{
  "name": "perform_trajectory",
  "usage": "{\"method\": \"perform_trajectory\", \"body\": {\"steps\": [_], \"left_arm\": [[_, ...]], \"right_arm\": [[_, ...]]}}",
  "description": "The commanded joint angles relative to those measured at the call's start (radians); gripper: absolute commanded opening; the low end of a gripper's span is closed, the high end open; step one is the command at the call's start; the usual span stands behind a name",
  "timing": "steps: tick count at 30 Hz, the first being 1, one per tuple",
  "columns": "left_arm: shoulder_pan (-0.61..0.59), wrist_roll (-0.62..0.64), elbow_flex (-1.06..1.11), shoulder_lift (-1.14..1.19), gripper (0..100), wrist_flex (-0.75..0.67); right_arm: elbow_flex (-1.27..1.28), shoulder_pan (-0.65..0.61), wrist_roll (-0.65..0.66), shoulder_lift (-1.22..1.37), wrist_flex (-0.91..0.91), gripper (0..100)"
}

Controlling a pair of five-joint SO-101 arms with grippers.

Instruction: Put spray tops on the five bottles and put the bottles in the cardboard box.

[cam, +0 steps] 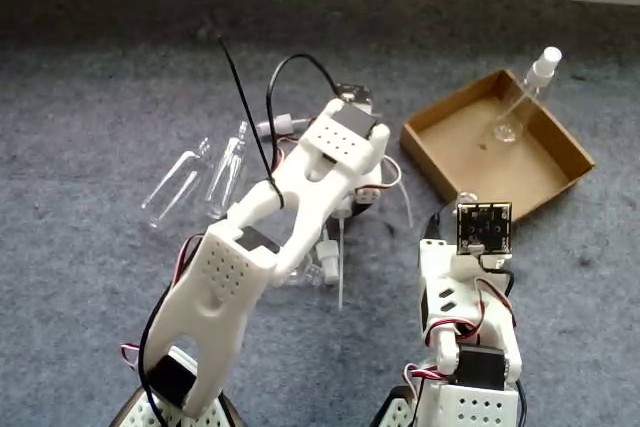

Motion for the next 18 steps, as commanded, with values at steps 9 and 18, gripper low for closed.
{"method": "perform_trajectory", "body": {"steps": [9, 18], "left_arm": [[-0.054, -0.169, -0.371, -0.154, 0, 0.193], [-0.151, -0.379, -0.375, -0.401, 0, 0.196]], "right_arm": [[-0.013, -0.077, 0.002, -0.012, -0.030, 17.0], [-0.015, -0.286, 0.000, -0.012, -0.128, 16.9]]}}
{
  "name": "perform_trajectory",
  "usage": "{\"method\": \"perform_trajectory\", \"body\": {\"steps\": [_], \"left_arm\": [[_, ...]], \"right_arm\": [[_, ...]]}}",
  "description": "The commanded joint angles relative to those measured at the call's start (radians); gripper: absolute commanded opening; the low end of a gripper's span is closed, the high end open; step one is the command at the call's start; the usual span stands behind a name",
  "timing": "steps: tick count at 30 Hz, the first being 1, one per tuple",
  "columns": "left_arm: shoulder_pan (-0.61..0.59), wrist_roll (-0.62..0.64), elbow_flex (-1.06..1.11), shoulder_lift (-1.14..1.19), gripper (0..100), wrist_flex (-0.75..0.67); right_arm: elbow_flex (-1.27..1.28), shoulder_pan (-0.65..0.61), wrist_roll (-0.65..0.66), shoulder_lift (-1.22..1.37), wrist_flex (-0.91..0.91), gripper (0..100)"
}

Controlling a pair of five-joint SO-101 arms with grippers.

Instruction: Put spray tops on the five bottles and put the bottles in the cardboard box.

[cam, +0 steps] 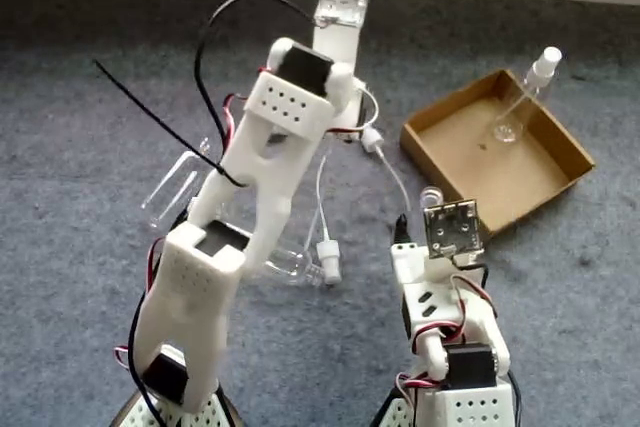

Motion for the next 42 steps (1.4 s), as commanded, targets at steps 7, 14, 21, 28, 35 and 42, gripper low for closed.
{"method": "perform_trajectory", "body": {"steps": [7, 14, 21, 28, 35, 42], "left_arm": [[-0.050, -0.161, 0.102, -0.481, 0, 0.018], [-0.047, -0.166, 0.417, -0.789, 1, 0.008], [-0.045, -0.196, 0.527, -1.001, 0, -0.169], [-0.045, -0.192, 0.696, -1.168, 0, -0.419], [-0.041, -0.190, 1.026, -1.346, 0, -0.764], [0.154, -0.196, 1.406, -1.592, 0, -1.119]], "right_arm": [[0.048, -0.160, -0.005, -0.012, -0.321, 16.6], [0.156, -0.191, -0.008, -0.012, -0.478, 16.6], [0.214, -0.349, -0.008, -0.012, -0.532, 16.6], [0.214, -0.414, -0.008, -0.002, -0.521, 16.6], [0.214, -0.435, -0.008, -0.007, -0.421, 16.6], [0.214, -0.432, -0.008, -0.010, -0.358, 16.6]]}}
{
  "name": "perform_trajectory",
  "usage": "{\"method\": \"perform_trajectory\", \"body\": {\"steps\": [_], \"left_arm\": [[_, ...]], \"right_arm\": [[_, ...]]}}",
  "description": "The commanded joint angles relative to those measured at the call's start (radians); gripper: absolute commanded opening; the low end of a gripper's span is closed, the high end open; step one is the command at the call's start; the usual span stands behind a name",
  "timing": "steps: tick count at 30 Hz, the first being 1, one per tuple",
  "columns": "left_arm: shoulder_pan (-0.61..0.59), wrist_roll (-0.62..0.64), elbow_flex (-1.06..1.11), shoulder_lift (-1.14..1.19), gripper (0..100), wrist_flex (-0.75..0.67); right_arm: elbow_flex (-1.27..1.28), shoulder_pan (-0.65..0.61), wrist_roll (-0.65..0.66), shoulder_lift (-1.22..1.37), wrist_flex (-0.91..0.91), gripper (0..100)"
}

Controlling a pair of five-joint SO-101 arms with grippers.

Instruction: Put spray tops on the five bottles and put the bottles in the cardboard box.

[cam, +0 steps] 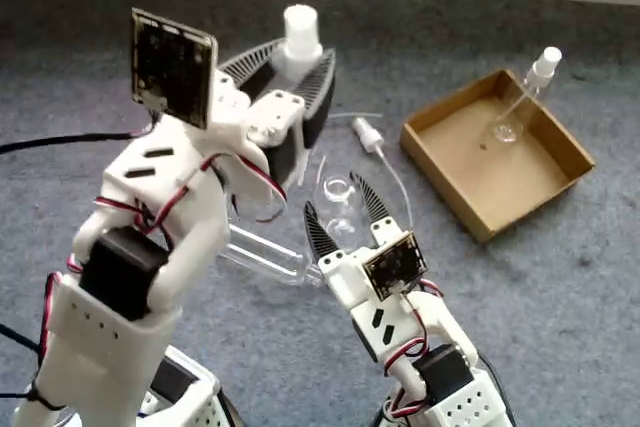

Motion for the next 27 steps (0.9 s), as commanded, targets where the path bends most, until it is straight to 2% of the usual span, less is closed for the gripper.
{"method": "perform_trajectory", "body": {"steps": [1, 5, 8, 27], "left_arm": [[0.134, -0.008, 0.193, -0.177, 0, -0.253], [0.157, -0.008, 0.367, -0.265, 0, -0.427], [0.151, -0.008, 0.458, -0.300, 0, -0.497], [0.157, -0.003, 0.823, -0.519, 0, -0.502]], "right_arm": [[0.163, -0.010, -0.008, -0.012, 0.038, 16.6], [0.163, -0.010, -0.008, -0.013, 0.061, 16.6], [0.163, -0.010, -0.008, -0.013, 0.061, 16.6], [0.163, -0.008, -0.008, -0.013, 0.061, 16.6]]}}
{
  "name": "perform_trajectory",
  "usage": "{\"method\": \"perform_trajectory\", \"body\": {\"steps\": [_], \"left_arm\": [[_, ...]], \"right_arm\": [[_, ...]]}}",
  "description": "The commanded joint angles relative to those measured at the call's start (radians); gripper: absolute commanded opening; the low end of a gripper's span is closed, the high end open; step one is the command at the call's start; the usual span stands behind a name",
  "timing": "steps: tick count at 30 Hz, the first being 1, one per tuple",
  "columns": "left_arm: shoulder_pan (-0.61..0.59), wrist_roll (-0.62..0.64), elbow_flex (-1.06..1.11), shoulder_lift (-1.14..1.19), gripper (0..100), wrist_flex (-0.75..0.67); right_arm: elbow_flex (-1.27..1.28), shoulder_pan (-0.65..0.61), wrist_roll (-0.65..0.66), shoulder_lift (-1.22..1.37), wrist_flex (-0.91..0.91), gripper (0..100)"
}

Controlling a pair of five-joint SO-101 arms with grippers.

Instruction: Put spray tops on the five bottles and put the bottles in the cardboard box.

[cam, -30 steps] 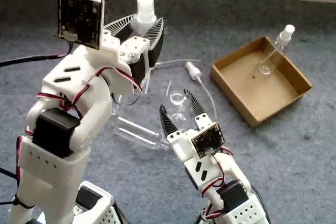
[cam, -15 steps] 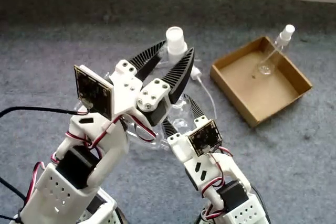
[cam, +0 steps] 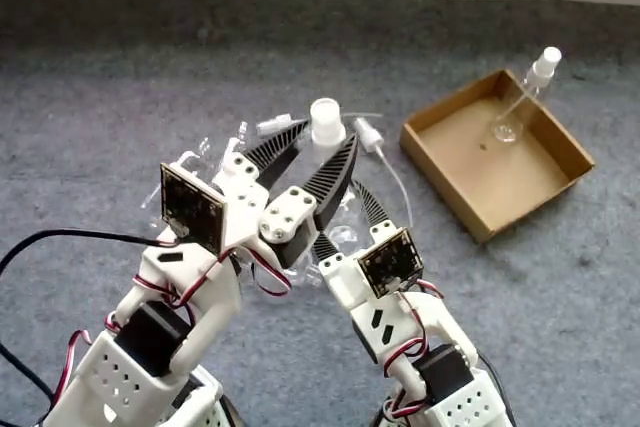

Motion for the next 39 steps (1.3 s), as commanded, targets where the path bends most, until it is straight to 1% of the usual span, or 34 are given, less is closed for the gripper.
{"method": "perform_trajectory", "body": {"steps": [1, 8, 11, 13, 18, 21, 27, 30, 36, 39], "left_arm": [[0.021, -0.003, 0.082, -0.058, 0, -0.023], [0.021, -0.003, 0.237, -0.088, 0, -0.023], [0.021, -0.003, 0.271, -0.088, 0, -0.025], [0.022, -0.002, 0.278, -0.088, 0, -0.052], [0.022, -0.002, 0.343, -0.088, 0, -0.190], [0.019, -0.002, 0.387, -0.088, 0, -0.229], [0.041, 0.000, 0.420, -0.088, 0, -0.233], [0.053, 0.000, 0.420, -0.090, 0, -0.233], [0.107, -0.002, 0.427, -0.090, 0, -0.230], [0.102, -0.002, 0.429, -0.090, 0, -0.232]], "right_arm": [[0.163, -0.008, -0.008, -0.013, 0.002, 16.6], [0.163, -0.008, -0.003, -0.013, 0.007, 16.6], [0.151, -0.008, -0.002, -0.013, 0.059, 16.6], [0.130, -0.008, -0.002, -0.013, 0.091, 16.6], [0.081, -0.008, -0.008, -0.013, 0.133, 16.6], [0.081, -0.008, -0.008, -0.013, 0.142, 16.6], [0.074, -0.007, -0.005, -0.013, 0.139, 16.6], [0.022, -0.004, -0.005, -0.013, 0.139, 16.6], [-0.050, 0.068, -0.006, -0.013, 0.145, 16.6], [-0.051, 0.081, -0.008, -0.013, 0.145, 16.6]]}}
